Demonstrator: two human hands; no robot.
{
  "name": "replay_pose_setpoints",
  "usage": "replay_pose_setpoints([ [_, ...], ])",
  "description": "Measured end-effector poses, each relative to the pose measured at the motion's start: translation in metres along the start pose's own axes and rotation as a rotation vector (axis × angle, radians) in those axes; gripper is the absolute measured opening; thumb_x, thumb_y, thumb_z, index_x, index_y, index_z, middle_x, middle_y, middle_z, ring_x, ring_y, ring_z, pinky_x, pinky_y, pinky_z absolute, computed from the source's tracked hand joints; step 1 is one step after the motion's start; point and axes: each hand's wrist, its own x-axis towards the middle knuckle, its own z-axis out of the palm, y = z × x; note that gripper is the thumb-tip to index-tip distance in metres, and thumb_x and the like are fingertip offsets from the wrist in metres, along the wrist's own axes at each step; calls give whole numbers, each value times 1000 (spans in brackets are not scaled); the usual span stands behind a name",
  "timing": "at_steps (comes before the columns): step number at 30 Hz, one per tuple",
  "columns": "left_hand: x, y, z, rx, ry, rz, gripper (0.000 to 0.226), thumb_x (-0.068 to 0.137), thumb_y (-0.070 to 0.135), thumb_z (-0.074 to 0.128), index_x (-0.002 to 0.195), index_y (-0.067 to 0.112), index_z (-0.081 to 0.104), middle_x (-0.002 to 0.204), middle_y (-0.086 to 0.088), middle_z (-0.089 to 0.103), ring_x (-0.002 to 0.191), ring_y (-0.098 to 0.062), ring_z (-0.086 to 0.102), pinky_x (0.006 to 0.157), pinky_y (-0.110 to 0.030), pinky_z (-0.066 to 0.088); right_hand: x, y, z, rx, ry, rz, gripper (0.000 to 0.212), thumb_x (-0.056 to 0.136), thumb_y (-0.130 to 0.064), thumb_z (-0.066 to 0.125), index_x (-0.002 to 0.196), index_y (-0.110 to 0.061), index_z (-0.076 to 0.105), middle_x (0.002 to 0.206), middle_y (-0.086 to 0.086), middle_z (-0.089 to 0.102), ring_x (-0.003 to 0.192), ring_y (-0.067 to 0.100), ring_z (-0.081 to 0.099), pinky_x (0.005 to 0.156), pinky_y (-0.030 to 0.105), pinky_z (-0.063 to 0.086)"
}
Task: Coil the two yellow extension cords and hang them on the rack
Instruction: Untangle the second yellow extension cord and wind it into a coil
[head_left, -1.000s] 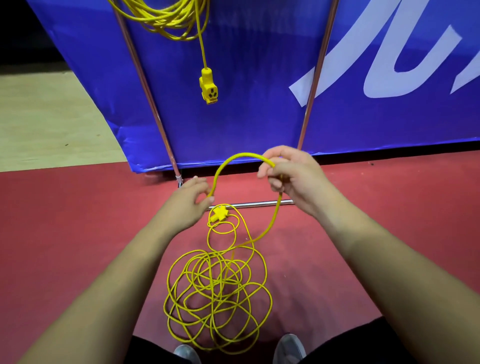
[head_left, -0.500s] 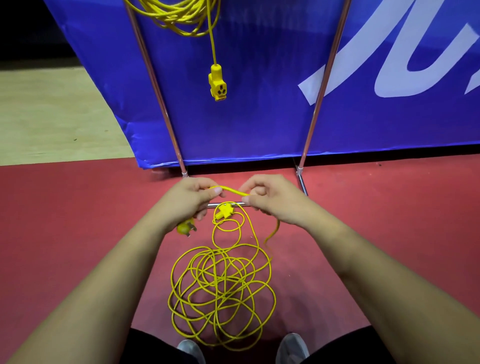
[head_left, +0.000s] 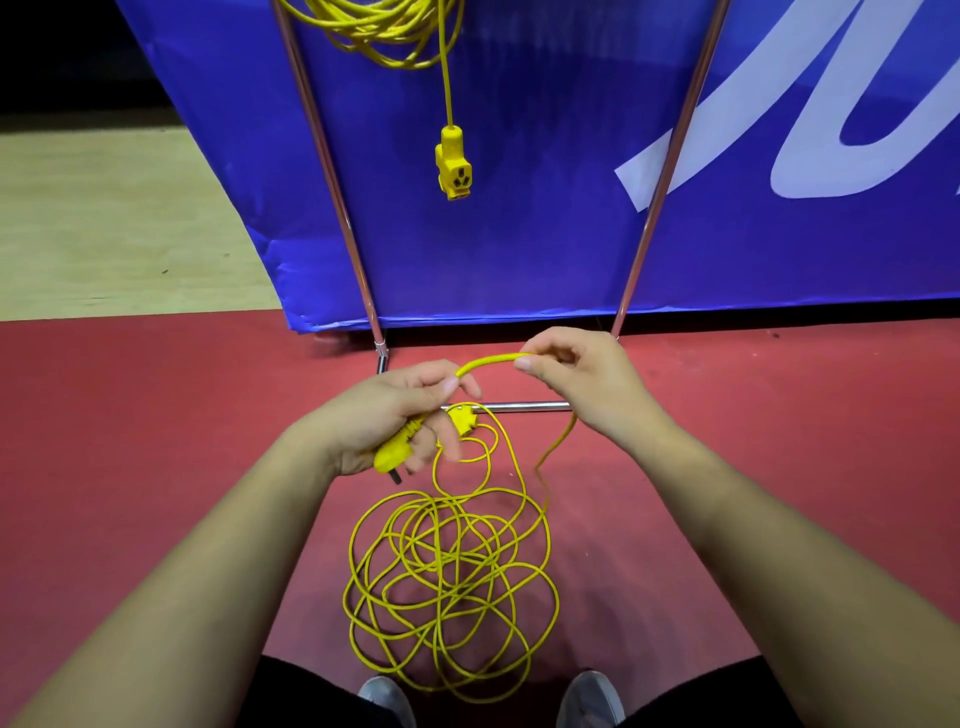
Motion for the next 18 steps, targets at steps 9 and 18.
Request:
replay_pose_setpoints([
  [9,-5,16,-5,-302,215,466,32,99,30,35,82,5,48,37,7,29,24,-4,21,35,-15,24,-1,51,-14,-222,-154,103,18,96,-21,55,84,-9,63,61,4,58,58,12,56,64,37,49],
  [18,-2,13,-16,-236,362,349,35,101,36,34,90,8,53,46,2,30,30,-8,23,38,-18,26,-7,78,-1,118,18,328,22,100,-13,48,88,-1,63,63,7,53,54,17,56,67,39,55],
])
